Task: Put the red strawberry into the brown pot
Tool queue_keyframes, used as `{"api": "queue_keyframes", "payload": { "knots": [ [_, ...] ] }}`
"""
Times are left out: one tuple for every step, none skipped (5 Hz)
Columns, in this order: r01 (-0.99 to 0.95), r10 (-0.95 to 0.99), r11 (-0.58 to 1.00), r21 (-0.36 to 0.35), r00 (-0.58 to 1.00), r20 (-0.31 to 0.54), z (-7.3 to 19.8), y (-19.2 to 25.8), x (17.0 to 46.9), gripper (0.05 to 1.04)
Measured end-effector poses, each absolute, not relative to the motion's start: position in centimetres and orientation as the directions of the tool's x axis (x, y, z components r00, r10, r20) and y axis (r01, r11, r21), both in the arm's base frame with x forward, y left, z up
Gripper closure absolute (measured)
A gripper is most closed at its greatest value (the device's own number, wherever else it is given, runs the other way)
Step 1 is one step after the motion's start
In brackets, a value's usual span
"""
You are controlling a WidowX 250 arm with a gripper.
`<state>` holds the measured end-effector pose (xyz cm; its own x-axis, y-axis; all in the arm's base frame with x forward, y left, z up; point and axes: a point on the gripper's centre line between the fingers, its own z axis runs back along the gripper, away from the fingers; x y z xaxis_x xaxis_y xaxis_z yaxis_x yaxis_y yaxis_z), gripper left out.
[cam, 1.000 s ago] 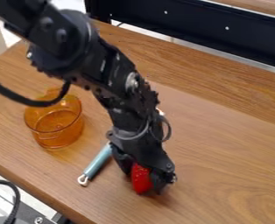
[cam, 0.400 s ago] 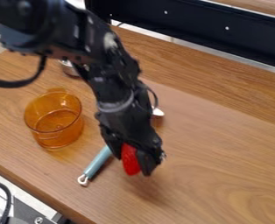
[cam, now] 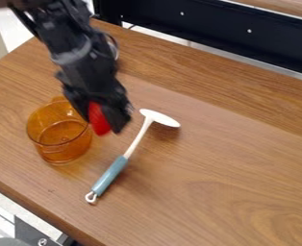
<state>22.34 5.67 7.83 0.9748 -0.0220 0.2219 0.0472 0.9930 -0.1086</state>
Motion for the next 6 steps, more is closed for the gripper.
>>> {"api": "queue_keyframes", "payload": {
  "knots": [
    [0.013,0.009,0.994,-0.112,0.980,0.200,7.8,9.5,23.2,0.318],
    [0.011,0.012,0.992,-0.129,0.984,0.177,7.0,10.6,23.1,0.318],
    [0.058,-0.034,0.991,-0.117,0.980,0.198,6.0,10.4,22.8,0.318],
    [0.058,-0.034,0.992,-0.116,0.978,0.204,5.2,10.5,22.6,0.318],
    [0.026,0.000,0.991,-0.129,0.979,0.203,4.9,11.0,22.6,0.318],
    [0.000,0.027,0.991,-0.133,0.979,0.200,5.2,12.1,22.4,0.318]
  ]
}}
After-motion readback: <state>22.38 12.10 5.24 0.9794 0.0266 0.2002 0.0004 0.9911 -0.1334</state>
